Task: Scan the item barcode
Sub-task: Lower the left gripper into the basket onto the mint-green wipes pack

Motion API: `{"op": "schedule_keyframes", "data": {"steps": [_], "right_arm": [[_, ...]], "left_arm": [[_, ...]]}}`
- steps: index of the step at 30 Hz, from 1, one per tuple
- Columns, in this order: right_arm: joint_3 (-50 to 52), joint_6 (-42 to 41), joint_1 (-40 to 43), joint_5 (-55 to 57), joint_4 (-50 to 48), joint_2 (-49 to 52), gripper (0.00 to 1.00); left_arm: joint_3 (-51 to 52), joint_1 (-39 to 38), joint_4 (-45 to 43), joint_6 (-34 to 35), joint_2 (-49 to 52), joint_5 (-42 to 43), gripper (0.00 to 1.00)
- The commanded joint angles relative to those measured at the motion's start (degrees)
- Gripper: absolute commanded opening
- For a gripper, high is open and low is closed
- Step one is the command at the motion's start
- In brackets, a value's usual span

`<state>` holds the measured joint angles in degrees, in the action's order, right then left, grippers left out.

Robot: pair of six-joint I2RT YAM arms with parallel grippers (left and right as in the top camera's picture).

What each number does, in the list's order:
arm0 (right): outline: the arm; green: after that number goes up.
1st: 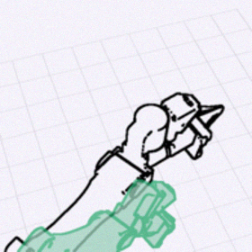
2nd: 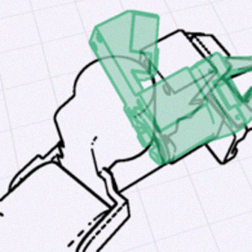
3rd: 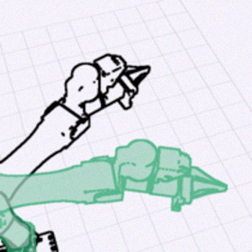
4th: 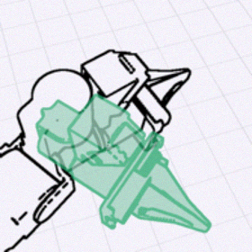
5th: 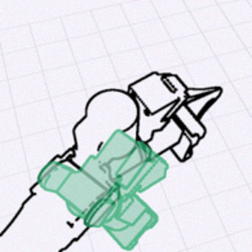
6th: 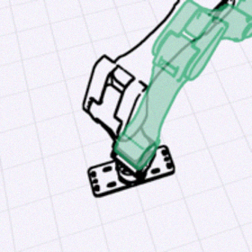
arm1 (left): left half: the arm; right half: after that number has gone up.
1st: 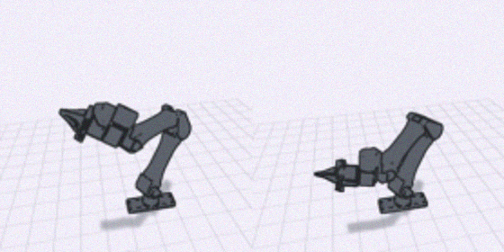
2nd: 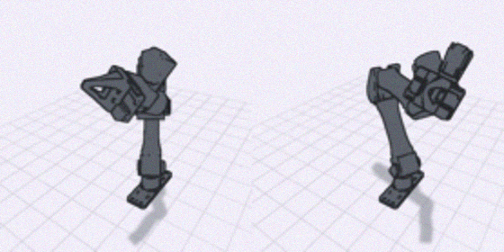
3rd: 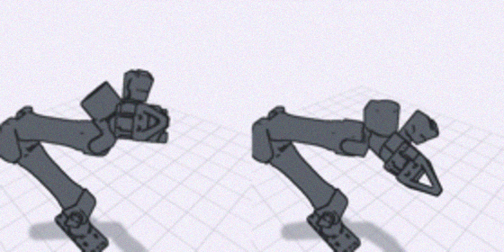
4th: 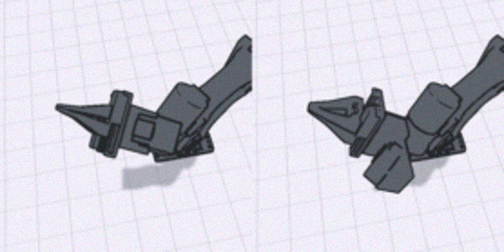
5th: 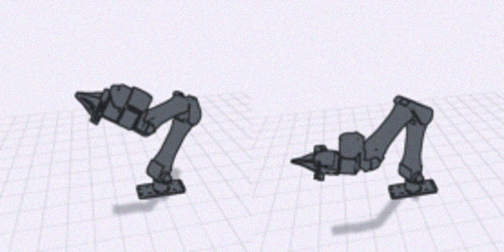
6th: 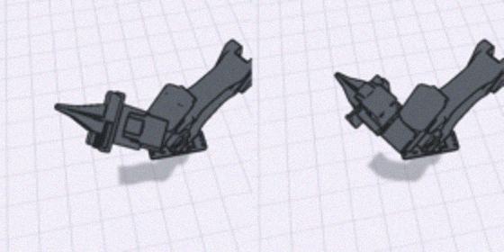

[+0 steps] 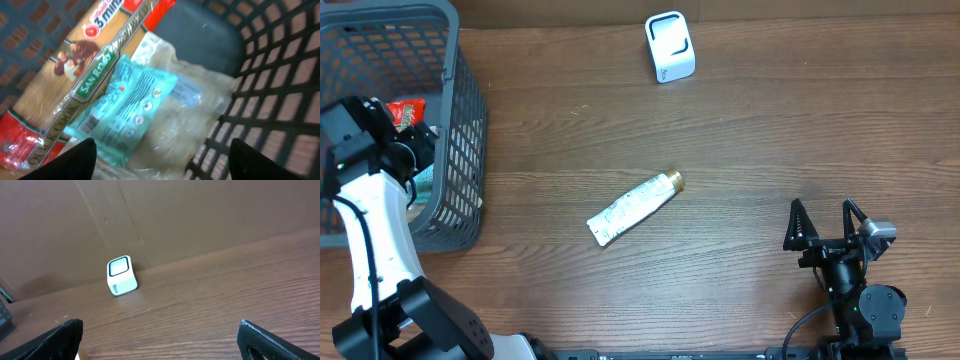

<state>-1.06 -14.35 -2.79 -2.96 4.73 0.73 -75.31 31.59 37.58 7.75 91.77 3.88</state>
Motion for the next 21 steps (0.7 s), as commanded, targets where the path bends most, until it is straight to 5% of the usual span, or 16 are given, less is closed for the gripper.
{"op": "schedule_keyframes", "data": {"steps": [1,8,21], "right_arm": [[0.6,-0.2,-0.4,0.1,-0.3,-0.6,1.0],[0.6,-0.2,-0.4,0.2,-0.2,-0.6,1.0],[0.6,-0.3,-0.4,0.1,-0.3,-0.6,1.0]], "left_arm": [[3.2,0.0,-7.6,-8.0,2.7,-1.6,0.82],[3.2,0.0,-10.1,-23.0,9.1,-1.4,0.84],[3.2,0.0,-11.2,-25.6,16.8,-4.5,0.8]]}}
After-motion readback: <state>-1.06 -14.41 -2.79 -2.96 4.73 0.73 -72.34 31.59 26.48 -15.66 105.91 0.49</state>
